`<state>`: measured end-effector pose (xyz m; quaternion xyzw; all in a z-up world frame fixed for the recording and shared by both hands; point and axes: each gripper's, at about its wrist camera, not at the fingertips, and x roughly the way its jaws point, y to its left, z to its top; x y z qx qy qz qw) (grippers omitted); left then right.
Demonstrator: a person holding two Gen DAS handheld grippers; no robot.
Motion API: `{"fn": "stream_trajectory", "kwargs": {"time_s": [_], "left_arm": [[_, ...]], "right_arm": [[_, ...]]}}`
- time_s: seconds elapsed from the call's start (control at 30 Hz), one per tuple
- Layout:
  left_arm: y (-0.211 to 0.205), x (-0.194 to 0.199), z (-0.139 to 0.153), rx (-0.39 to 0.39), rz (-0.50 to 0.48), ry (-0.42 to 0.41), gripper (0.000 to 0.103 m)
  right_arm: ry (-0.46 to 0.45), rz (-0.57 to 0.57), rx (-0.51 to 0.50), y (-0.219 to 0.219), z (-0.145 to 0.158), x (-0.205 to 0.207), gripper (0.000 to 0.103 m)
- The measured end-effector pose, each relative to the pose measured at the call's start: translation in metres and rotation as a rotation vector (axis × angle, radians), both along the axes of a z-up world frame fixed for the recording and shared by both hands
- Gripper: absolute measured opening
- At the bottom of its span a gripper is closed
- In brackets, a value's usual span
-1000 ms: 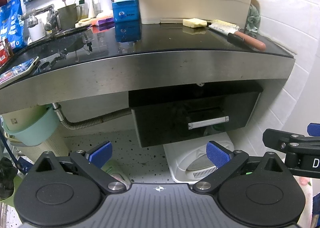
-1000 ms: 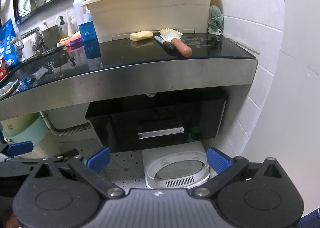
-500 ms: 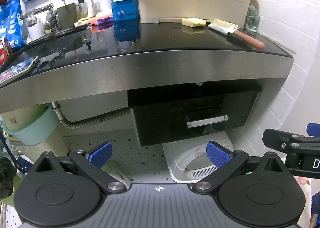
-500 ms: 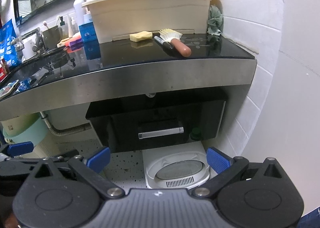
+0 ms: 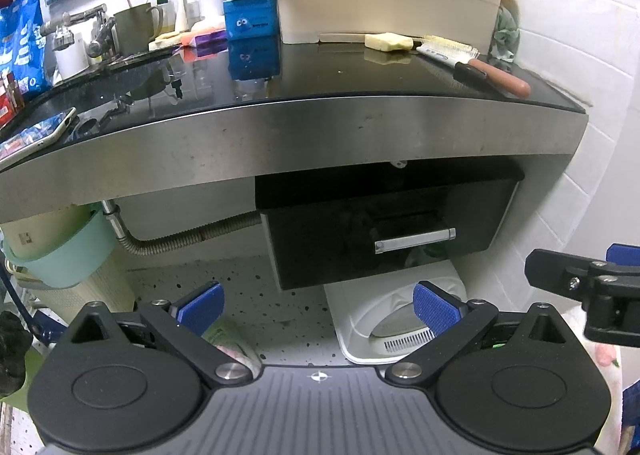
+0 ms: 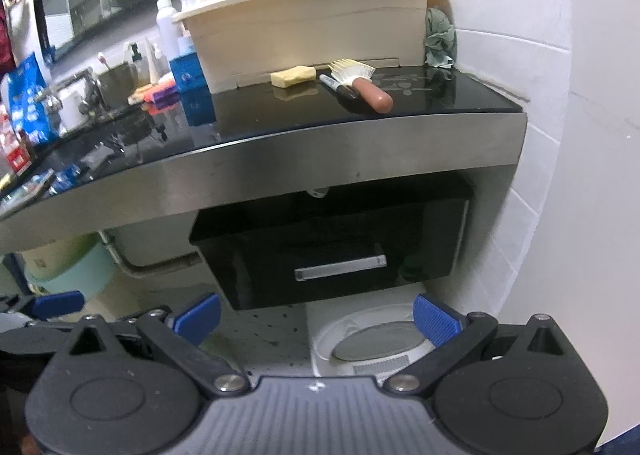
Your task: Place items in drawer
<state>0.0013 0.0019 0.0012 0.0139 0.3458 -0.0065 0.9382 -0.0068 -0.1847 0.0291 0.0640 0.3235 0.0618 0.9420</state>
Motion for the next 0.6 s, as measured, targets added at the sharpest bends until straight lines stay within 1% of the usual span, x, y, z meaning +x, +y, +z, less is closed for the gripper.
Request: {"fn": "stream_trajectory", "kwargs": {"time_s": [0.23, 0.37, 0.47, 0.6], "left_arm": [[0.003, 0.000, -0.002, 0.002, 0.009, 0.003, 0.102], [0.006, 0.001, -0.004, -0.004, 0.016, 0.010, 0.102], [0.008, 0.001, -0.005, -0.007, 0.021, 0.012, 0.102], [0.011, 0.001, -0.006, -0.008, 0.021, 0.014, 0.102]], "right_arm": [[-0.038, 0.000, -0.021, 0.001, 0.001, 0.000, 0.103], [-0.072, 0.024, -0.021, -0.001, -0.005, 0.001, 0.103], [-0.134, 0.089, -0.001, -0.003, -0.013, -0.002, 0.103], [-0.238, 0.218, 0.066, -0.008, -0.024, -0.007, 0.103]]}}
